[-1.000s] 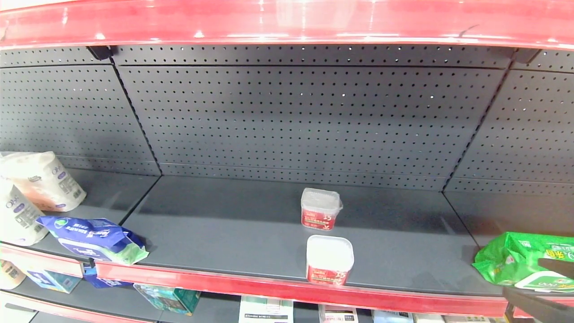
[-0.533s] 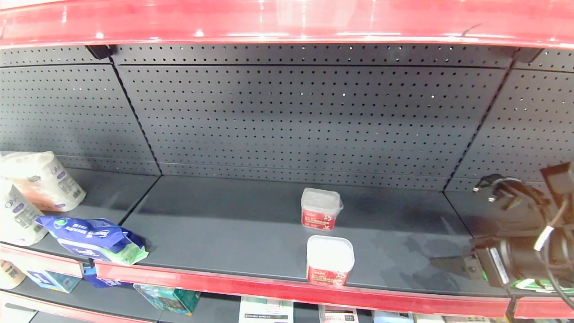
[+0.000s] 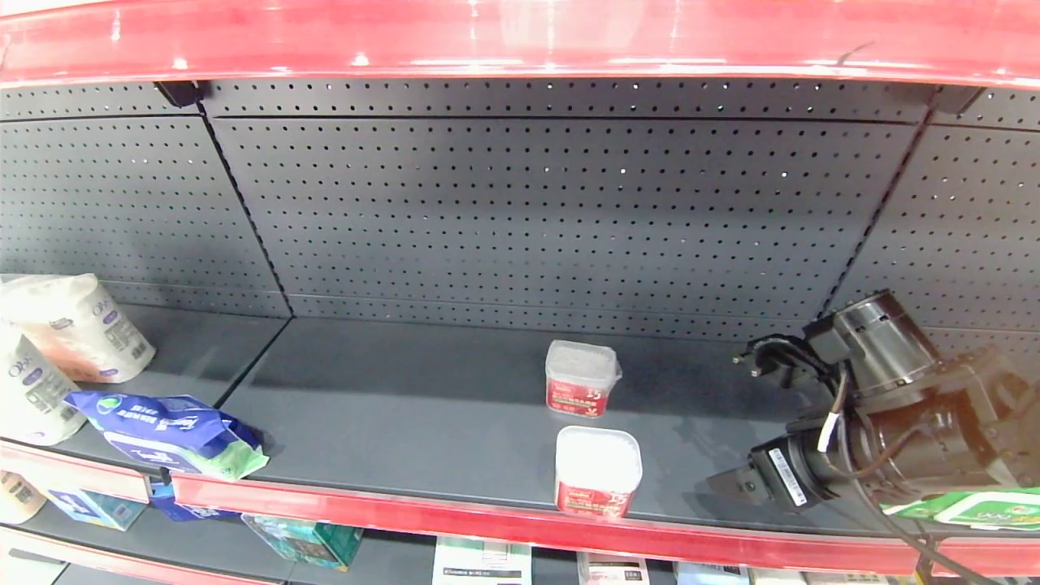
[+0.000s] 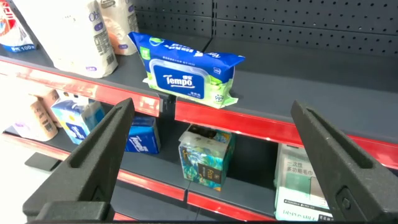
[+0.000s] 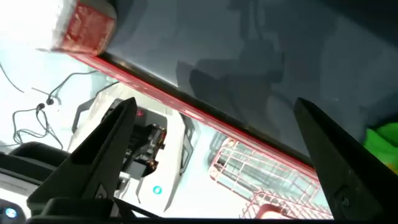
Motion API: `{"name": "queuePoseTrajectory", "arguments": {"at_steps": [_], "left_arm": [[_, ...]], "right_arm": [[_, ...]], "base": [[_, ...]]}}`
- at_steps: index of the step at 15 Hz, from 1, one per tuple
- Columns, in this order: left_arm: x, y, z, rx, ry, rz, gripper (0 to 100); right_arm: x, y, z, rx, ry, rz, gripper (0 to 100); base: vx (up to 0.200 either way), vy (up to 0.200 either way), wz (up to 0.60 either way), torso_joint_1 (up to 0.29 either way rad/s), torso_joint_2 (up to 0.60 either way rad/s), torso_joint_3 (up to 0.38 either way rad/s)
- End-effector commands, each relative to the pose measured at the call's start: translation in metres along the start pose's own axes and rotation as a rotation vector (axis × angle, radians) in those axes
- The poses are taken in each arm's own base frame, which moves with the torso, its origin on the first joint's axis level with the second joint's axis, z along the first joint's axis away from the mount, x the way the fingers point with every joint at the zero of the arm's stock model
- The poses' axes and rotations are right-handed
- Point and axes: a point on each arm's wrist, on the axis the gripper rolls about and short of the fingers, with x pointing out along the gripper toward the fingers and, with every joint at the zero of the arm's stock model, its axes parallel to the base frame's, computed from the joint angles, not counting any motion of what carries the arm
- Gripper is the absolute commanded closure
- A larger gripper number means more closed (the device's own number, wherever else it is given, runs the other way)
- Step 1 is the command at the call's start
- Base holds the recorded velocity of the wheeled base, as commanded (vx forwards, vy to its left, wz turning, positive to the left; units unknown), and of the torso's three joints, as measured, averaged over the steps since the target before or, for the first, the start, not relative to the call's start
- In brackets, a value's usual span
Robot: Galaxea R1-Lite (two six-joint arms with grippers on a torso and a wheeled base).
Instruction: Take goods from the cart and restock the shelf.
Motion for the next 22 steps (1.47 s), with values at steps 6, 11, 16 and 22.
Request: {"name": "queuePoseTrajectory", "arguments": {"at_steps": [6, 11, 16, 22], "left_arm": [[0.0, 0.0, 0.0, 0.0, 0.002, 0.001, 0], [0.0, 0.0, 0.0, 0.0, 0.0, 0.001, 0], [0.0, 0.0, 0.0, 0.0, 0.002, 0.001, 0], [0.0, 0.0, 0.0, 0.0, 0.002, 0.001, 0]], "right_arm": [[0.022, 0.021, 0.004, -0.011, 0.054, -0.039, 0], [0.034, 0.033, 0.009, 0.007, 0.022, -0.043, 0], [0.043, 0.034, 0.013, 0.011, 0.012, -0.052, 0], [0.051, 0.037, 0.015, 0.006, 0.017, -0.06, 0]], "base": [[0.0, 0.0, 0.0, 0.0, 0.0, 0.0], [0.0, 0.0, 0.0, 0.0, 0.0, 0.0], [0.0, 0.0, 0.0, 0.0, 0.0, 0.0], [0.0, 0.0, 0.0, 0.0, 0.0, 0.0]]}}
